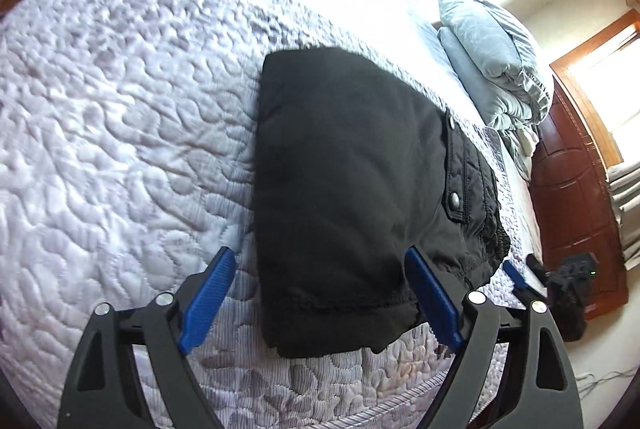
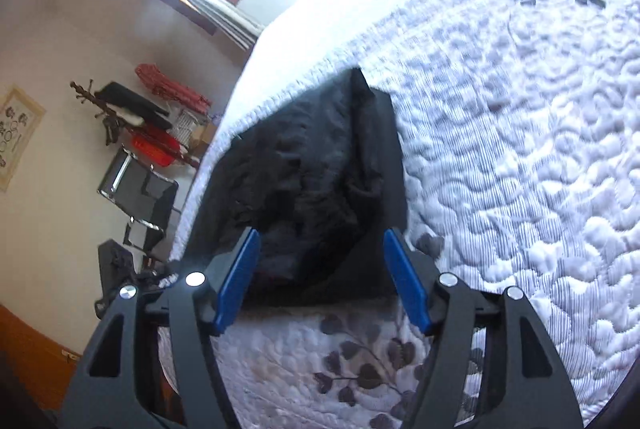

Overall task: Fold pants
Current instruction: 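Open the right gripper and release the folded pants onto the bed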

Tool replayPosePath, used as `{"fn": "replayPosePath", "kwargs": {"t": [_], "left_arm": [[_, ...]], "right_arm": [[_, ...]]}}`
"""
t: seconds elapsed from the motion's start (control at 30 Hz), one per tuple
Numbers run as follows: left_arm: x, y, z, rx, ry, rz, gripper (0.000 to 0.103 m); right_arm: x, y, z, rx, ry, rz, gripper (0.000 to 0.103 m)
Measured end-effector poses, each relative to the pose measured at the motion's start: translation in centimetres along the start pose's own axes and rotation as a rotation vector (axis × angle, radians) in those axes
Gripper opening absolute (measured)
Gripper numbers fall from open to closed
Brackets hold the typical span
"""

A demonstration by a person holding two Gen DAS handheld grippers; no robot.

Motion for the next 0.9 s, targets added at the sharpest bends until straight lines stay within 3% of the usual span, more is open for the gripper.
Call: {"fn": "replayPosePath", "kwargs": {"t": [0.1,0.17,0.33,0.4,0.53,0.63,0.73,0.77,0.8,0.9], "left_arm": [[1.2,-0.9,0.1,-0.020,-0.043,-0.013,0.089],[1.5,-1.7,0.1,-0.040,-0.055,-0.017,0.089],[0.6,-3.3,0.4,-0.085,-0.033,-0.032,0.090],[0.0,-3.3,0.8,-0.106,-0.032,-0.057,0.092],[-1.5,-2.8,1.2,-0.130,0.000,-0.122,0.092],[-0.6,-2.8,1.4,-0.103,-0.001,-0.118,0.092],[2.2,-4.2,1.9,-0.161,-0.063,-0.196,0.095],[2.9,-4.6,2.0,-0.183,-0.076,-0.222,0.099],[3.8,-5.5,2.4,-0.222,-0.097,-0.247,0.099],[5.5,-7.6,3.7,-0.303,-0.111,-0.278,0.099]], "right_arm": [[0.1,1.8,-0.9,0.033,-0.012,-0.058,0.064],[-0.9,2.1,-1.2,0.042,0.014,-0.036,0.057],[-2.7,1.3,-0.7,0.000,0.034,-0.011,0.052],[-2.6,0.4,-0.3,-0.033,0.033,-0.019,0.046],[-2.9,-0.5,0.2,-0.070,0.047,-0.029,0.045],[-1.8,0.7,-0.1,-0.065,0.026,-0.035,0.055],[0.5,2.9,0.1,0.036,-0.012,0.100,0.071],[1.2,3.6,0.4,0.060,-0.025,0.143,0.086],[1.9,4.4,0.8,0.083,-0.035,0.187,0.091],[3.3,6.8,2.0,0.171,-0.052,0.351,0.096]]}}
Point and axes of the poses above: each gripper's, at about its wrist camera, not at the fingertips, and x roughly against the way its jaws point, y to its left, z to its underside, the point moved 4 cm from there along -x, roughly the way its jaws point, and after that the axes turned 2 degrees about -z, right-handed, at the moved point
